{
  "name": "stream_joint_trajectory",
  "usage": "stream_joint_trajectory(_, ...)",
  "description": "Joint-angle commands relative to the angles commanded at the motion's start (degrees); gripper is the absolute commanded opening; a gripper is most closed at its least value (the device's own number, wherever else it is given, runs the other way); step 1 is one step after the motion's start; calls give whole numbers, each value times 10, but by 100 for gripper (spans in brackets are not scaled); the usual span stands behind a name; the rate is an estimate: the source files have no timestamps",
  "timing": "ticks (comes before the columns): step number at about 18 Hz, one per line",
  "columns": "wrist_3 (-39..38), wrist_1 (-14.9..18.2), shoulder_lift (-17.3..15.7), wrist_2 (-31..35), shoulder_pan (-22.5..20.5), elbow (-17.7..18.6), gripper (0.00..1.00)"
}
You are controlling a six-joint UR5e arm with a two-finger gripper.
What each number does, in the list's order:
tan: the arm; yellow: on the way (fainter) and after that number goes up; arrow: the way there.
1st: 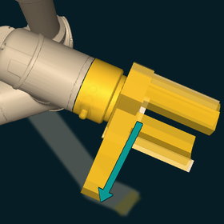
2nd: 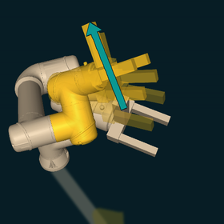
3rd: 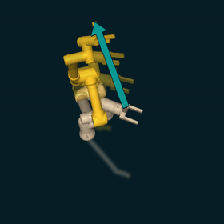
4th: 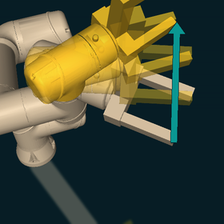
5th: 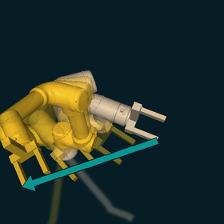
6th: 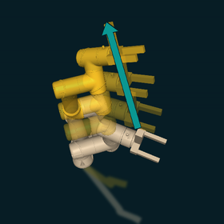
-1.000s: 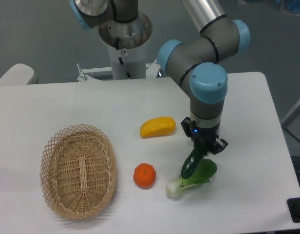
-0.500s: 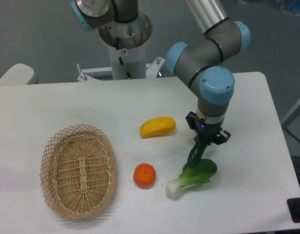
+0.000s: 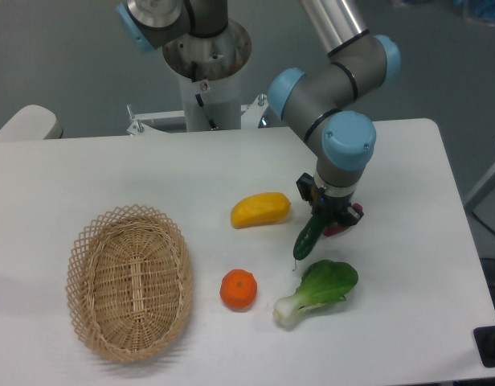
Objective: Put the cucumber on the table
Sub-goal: 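Lower the cucumber onto the table beside the yellow fruit, then open the gripper, release the cucumber, and raise the gripper away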
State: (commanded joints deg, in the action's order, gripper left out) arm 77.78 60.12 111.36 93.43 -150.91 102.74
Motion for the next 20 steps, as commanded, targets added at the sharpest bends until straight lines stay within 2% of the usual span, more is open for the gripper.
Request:
stream_joint_trajectory(4, -2, -5, 4, 0, 2, 2, 20)
stream_joint_trajectory(5, -2, -21, 9, 2, 3, 3, 27)
stream_joint_trajectory(6, -1, -29, 10, 2, 3, 2, 50)
stream_joint_trajectory(8, -1, -29, 10, 1, 3, -3, 79)
stream_joint_trajectory(9, -3, -29, 10, 1, 3, -6, 100)
stream_joint_trajectory(14, 1, -28, -4, -5, 10, -33, 100)
stream_joint_trajectory(17, -9, -21, -11, -20, 35, -80, 100)
stream_joint_trajectory(20, -8, -22, -11, -46, 40, -106, 100)
